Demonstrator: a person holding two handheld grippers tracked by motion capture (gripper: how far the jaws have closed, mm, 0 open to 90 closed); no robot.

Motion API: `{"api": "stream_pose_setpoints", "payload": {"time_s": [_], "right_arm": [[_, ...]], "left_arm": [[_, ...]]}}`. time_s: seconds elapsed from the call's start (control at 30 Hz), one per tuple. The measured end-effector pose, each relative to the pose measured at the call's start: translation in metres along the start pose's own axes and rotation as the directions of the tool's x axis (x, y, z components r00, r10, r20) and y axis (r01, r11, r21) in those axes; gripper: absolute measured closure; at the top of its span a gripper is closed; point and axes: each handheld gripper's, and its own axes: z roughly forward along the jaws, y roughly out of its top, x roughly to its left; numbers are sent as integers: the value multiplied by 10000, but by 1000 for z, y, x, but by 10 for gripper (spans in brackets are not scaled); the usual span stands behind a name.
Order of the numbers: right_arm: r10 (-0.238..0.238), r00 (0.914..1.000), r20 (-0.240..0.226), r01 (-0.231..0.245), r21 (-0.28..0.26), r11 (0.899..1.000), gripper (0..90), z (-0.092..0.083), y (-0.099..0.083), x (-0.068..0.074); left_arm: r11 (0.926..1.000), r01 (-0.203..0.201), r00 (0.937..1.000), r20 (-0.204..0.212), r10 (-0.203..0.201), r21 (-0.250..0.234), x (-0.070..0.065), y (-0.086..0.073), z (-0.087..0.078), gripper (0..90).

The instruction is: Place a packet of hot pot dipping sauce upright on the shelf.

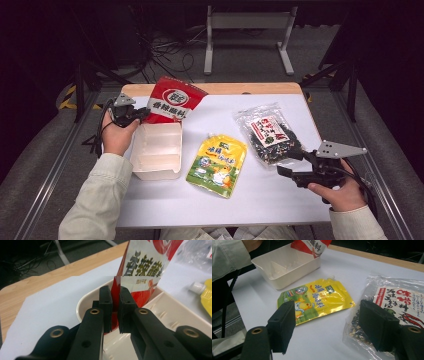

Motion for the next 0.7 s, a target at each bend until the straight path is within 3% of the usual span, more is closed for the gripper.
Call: {"api": "stream_pose_setpoints", "payload": {"time_s": [0.27, 0.53, 0.6, 0.63, 0.7], "right_arm": [[26, 10000, -32, -26, 32, 10000, 302, 1, -1, 0], [52, 10000, -73, -52, 85, 10000, 302, 3, -2, 0], [63, 10000, -65, -63, 90, 9999, 302, 3, -2, 0], [58, 10000, -66, -58, 86, 9999, 302, 3, -2, 1], [70, 10000, -57, -70, 60, 10000, 302, 3, -2, 1]], "left_arm": [[9917, -57, 9982, -588, 133, 1284, -6, 3, 9, 844], [9811, -98, 9965, -795, 256, 1932, -9, 5, 18, 840], [9716, -220, 9937, -1016, 471, 2356, -11, 3, 24, 831], [9600, -257, 9934, -1006, 558, 2788, -11, 2, 28, 824], [9560, -466, 9884, -1253, 861, 2895, -15, 2, 34, 827]]}}
